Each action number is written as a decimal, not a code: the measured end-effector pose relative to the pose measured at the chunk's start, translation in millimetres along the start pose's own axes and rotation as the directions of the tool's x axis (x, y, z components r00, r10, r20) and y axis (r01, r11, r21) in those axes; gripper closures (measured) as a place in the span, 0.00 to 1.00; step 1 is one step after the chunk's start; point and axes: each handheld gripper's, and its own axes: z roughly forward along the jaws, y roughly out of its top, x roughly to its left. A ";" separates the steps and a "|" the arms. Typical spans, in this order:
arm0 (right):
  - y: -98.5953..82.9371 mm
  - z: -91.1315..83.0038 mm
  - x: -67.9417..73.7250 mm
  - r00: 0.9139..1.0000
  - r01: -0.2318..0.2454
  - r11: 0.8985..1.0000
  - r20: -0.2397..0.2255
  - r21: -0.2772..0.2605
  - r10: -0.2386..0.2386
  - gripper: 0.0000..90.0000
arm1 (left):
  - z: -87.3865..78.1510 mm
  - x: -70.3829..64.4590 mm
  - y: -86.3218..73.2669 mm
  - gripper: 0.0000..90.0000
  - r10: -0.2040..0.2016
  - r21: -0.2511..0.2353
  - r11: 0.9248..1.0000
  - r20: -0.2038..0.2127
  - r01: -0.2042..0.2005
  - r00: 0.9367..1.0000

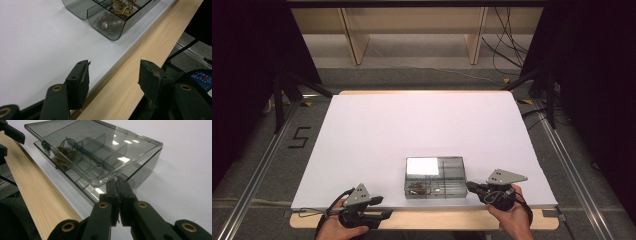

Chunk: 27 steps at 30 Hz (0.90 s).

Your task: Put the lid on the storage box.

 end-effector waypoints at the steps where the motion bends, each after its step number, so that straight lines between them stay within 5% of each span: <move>1: -0.1 0.6 -1.2 1.000 0.014 1.000 0.005 -0.007 -0.014 0.98 | 0.3 -1.1 -0.5 0.46 -0.023 0.003 1.000 0.002 0.023 1.000; 2: -0.4 0.0 1.0 1.000 -0.014 1.000 0.000 0.002 0.014 0.98 | -0.1 -0.4 -0.5 0.46 -0.014 0.011 1.000 -0.003 0.014 1.000; 3: -0.2 0.5 -1.0 1.000 0.011 1.000 0.002 -0.005 -0.011 0.98 | -0.5 0.9 -0.3 0.46 0.003 0.026 1.000 -0.009 -0.002 1.000; 9: -0.9 0.5 -2.0 0.999 0.033 0.999 0.008 -0.007 -0.032 0.98 | 0.1 -0.4 -0.5 0.46 -0.014 0.013 1.000 -0.002 0.014 1.000; 11: -1.5 1.1 -2.0 1.000 0.018 1.000 -0.025 0.008 -0.018 0.98 | 0.2 -0.3 -0.6 0.46 -0.014 0.015 1.000 -0.001 0.014 1.000; 16: -4.2 -0.1 -1.2 1.000 0.009 1.000 0.001 0.010 -0.009 0.98 | 1.1 -0.6 -1.0 0.46 -0.015 0.009 1.000 0.007 0.015 1.000; 17: -4.6 0.1 -1.5 1.000 0.011 1.000 -0.002 0.017 -0.010 0.98 | 0.0 1.5 -0.5 0.46 0.024 0.028 0.999 0.008 -0.024 1.000; 21: -5.9 0.9 -2.2 1.000 0.024 0.999 -0.005 0.031 -0.024 0.98 | 2.4 -2.2 -1.3 0.46 -0.023 0.014 1.000 0.010 0.023 1.000; 23: -6.3 1.4 -2.0 1.000 0.017 0.999 -0.016 0.039 -0.016 0.98 | 2.2 -0.9 -0.9 0.46 0.001 0.012 1.000 0.010 -0.001 1.000; 27: -7.4 3.9 -3.6 0.999 0.018 0.999 -0.038 0.046 -0.017 0.98 | 2.3 -1.9 -1.3 0.46 -0.017 0.013 1.000 0.010 0.017 1.000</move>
